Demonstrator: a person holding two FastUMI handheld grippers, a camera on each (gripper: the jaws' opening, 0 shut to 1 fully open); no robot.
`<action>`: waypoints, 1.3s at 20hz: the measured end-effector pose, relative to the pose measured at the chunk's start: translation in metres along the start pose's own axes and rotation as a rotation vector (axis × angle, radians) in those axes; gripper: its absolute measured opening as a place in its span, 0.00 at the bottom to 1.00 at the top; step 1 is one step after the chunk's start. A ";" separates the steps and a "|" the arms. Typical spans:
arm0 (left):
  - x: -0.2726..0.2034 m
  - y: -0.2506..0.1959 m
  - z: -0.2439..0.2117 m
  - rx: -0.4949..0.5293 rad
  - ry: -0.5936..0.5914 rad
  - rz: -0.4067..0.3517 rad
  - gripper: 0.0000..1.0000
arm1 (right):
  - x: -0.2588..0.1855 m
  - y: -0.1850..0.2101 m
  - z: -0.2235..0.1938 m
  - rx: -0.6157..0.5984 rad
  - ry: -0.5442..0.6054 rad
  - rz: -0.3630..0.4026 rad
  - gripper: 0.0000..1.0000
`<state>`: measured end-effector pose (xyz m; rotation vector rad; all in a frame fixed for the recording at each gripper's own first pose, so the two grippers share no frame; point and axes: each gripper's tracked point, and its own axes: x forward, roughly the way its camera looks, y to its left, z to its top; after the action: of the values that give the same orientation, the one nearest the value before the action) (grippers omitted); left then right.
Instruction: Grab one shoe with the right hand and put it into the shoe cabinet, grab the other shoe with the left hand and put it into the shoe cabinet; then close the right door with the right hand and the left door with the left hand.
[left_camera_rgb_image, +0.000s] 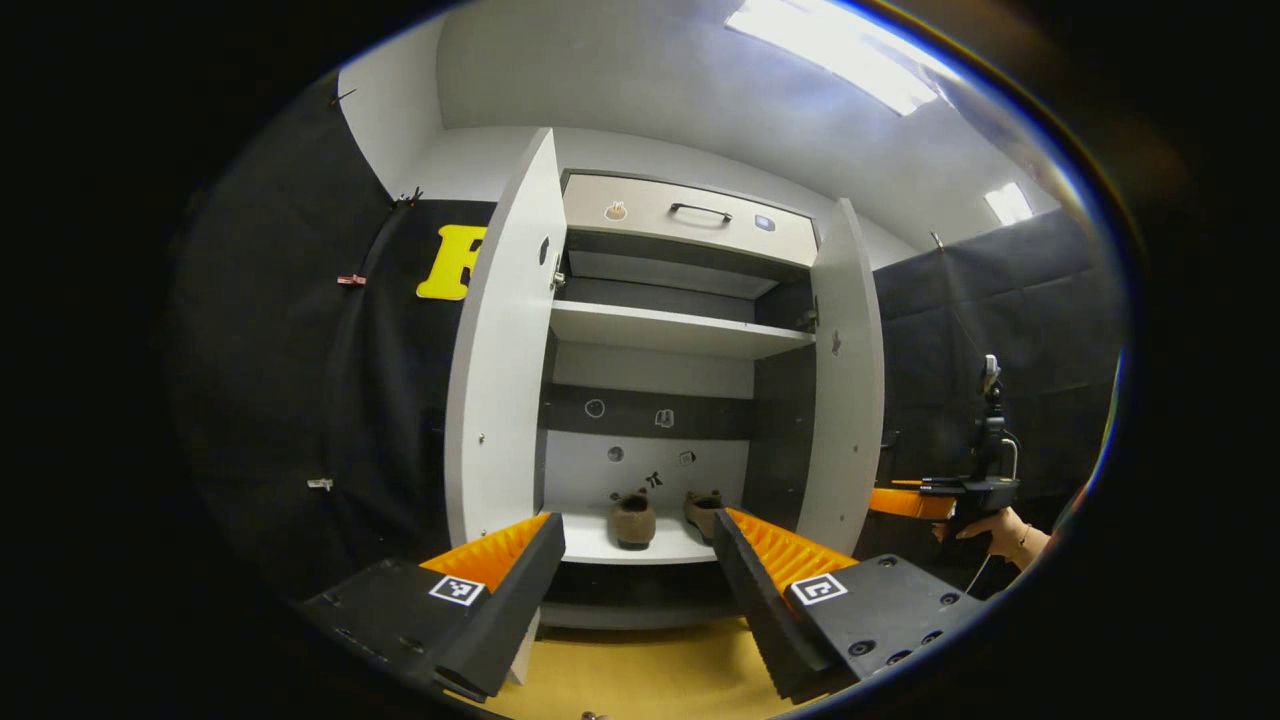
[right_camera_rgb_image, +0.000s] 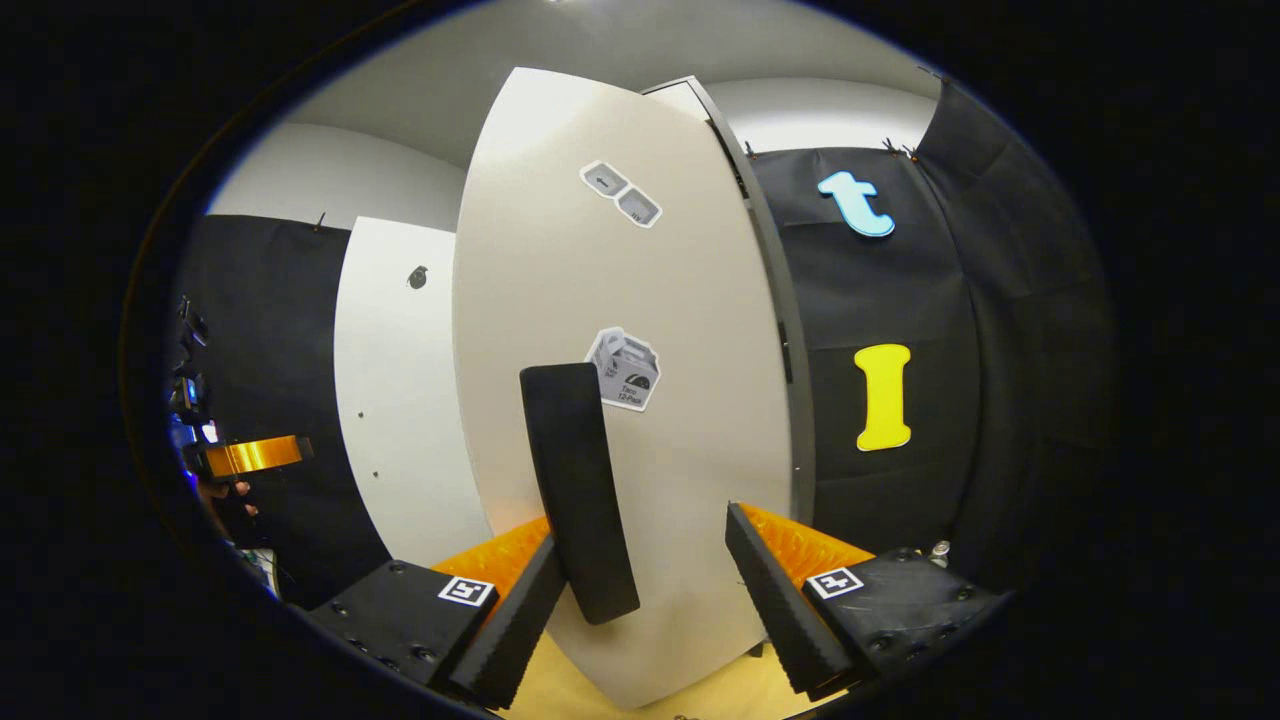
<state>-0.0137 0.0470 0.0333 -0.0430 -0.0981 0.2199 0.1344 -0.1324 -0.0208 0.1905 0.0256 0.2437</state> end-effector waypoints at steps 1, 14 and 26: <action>-0.001 0.008 0.001 0.011 0.000 0.002 0.95 | 0.011 0.008 -0.002 -0.007 0.000 0.000 0.98; -0.004 0.165 -0.023 -0.004 0.069 0.084 0.95 | 0.115 0.046 -0.019 -0.015 -0.034 -0.128 1.00; 0.058 0.185 -0.039 -0.022 0.071 -0.090 0.94 | 0.144 0.040 -0.018 -0.075 -0.045 -0.283 1.00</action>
<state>0.0069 0.2388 -0.0097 -0.0677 -0.0318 0.1270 0.2640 -0.0560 -0.0314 0.1162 -0.0014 -0.0418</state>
